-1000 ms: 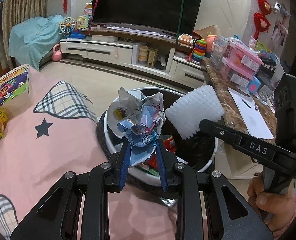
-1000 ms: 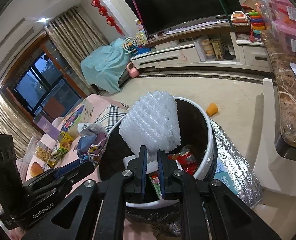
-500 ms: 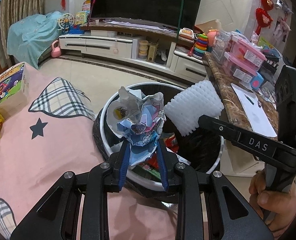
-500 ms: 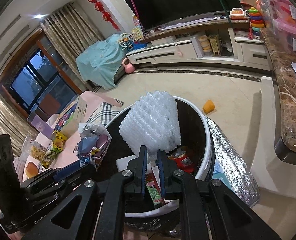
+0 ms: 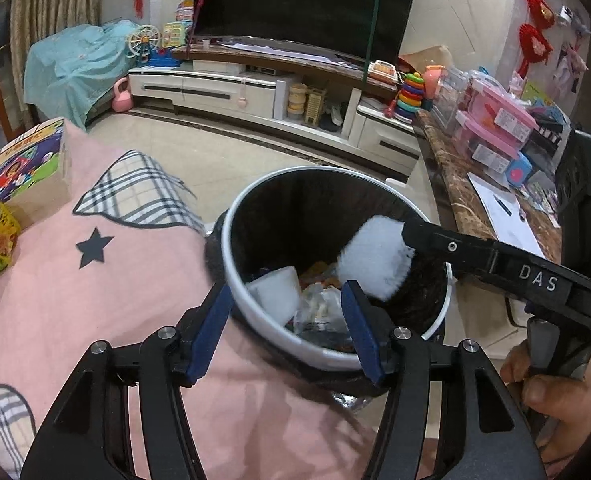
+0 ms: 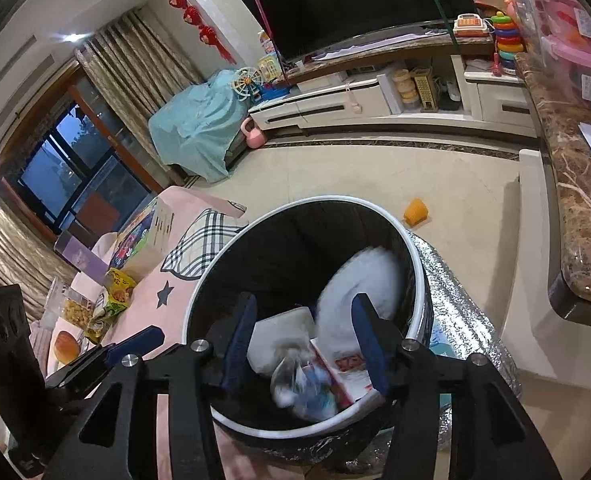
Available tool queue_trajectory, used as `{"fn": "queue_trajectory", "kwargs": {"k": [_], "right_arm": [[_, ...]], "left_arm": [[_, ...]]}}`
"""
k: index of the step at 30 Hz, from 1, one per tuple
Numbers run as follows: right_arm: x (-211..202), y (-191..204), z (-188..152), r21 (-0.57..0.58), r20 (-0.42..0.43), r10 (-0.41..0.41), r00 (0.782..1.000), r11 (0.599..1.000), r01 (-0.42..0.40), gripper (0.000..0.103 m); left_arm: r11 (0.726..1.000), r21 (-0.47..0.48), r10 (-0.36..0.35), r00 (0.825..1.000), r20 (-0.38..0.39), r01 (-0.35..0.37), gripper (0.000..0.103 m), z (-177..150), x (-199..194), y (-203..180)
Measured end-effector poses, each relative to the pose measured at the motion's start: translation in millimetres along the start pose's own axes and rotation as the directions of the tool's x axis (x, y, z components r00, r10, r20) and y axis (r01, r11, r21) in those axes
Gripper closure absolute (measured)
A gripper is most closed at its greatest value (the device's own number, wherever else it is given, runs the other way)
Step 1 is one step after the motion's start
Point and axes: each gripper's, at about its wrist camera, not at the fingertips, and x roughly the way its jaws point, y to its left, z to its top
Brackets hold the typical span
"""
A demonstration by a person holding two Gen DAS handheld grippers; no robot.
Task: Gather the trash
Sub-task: 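Open the left tool to drop the wrapper while the right tool drops the foam net, then move both open tools back toward the snacks on the table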
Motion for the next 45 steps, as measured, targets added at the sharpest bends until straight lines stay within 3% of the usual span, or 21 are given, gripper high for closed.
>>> {"fn": "queue_trajectory", "kwargs": {"k": [10, 26, 45], "right_arm": [[-7.5, 21.3, -17.7, -0.002, 0.020, 0.027, 0.999, 1.000, -0.027, 0.019], [4.3, 99.6, -57.1, -0.107, -0.029, 0.131, 0.991, 0.985, -0.134, 0.013], [36.9, 166.6, -103.4, -0.201, -0.131, 0.194, 0.972, 0.955, -0.218, 0.012]], "left_arm": [[0.989, -0.143, 0.033, 0.999, 0.022, -0.029, 0.039, -33.9, -30.9, 51.6], [0.935, -0.338, 0.122, 0.992, 0.022, -0.108, 0.034, -93.3, -75.5, 136.5], [0.875, -0.449, 0.209, 0.978, 0.006, -0.184, 0.033, -137.5, -108.5, 197.1]]}}
